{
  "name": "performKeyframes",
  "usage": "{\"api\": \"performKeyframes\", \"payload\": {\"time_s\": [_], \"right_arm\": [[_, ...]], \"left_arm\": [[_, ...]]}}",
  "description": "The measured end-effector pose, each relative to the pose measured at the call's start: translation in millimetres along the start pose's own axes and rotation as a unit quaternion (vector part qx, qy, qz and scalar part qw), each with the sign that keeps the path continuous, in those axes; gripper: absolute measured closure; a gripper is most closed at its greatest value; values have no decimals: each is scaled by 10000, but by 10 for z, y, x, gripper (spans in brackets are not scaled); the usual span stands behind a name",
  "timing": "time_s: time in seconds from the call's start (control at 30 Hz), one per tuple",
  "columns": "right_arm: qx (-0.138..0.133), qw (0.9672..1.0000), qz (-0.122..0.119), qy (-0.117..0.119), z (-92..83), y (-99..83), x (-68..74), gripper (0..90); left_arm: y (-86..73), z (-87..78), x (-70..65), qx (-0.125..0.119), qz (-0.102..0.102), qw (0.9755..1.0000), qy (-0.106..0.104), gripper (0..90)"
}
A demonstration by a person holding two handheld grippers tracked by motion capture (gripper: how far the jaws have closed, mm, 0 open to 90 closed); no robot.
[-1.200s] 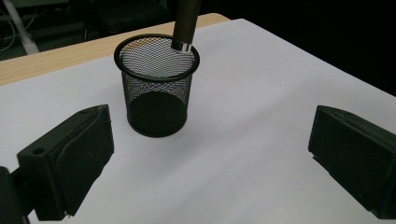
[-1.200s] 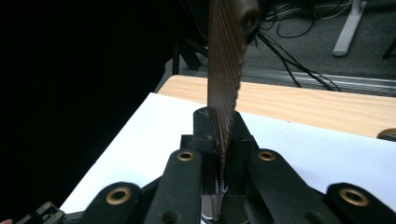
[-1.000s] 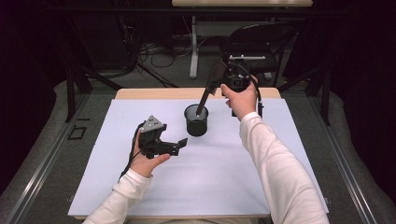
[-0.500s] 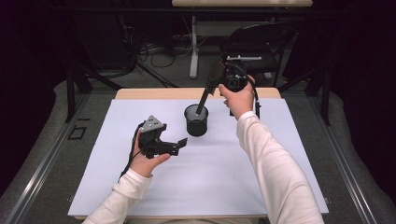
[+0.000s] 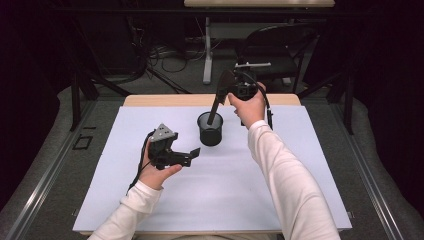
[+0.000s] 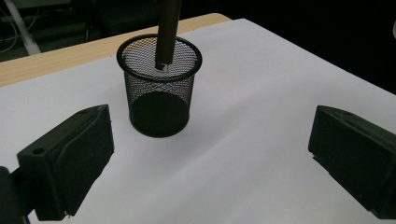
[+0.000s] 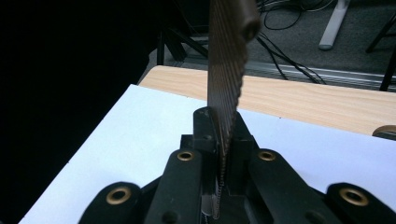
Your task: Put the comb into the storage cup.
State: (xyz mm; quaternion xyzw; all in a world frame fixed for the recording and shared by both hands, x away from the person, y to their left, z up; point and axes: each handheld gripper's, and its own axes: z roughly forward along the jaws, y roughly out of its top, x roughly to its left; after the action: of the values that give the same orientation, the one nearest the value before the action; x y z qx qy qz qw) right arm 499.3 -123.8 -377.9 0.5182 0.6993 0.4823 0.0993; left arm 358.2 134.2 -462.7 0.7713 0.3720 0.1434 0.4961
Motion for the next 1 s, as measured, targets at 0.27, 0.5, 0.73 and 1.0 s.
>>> {"api": "performKeyframes", "payload": {"time_s": [0.27,0.5,0.73,1.0], "right_arm": [[62,9999,-83,-26,79,-33,34,866],[136,9998,-152,-51,145,-65,67,866],[182,9997,-168,-83,197,-86,74,866],[218,9996,-164,-76,231,-111,77,866]], "left_arm": [[-1,0,4,6,-10,10000,-3,5],[-1,0,12,-4,-2,10000,-7,5],[-1,-2,18,-6,-8,10000,-13,6],[-1,-4,18,-7,-9,10000,-14,6]]}}
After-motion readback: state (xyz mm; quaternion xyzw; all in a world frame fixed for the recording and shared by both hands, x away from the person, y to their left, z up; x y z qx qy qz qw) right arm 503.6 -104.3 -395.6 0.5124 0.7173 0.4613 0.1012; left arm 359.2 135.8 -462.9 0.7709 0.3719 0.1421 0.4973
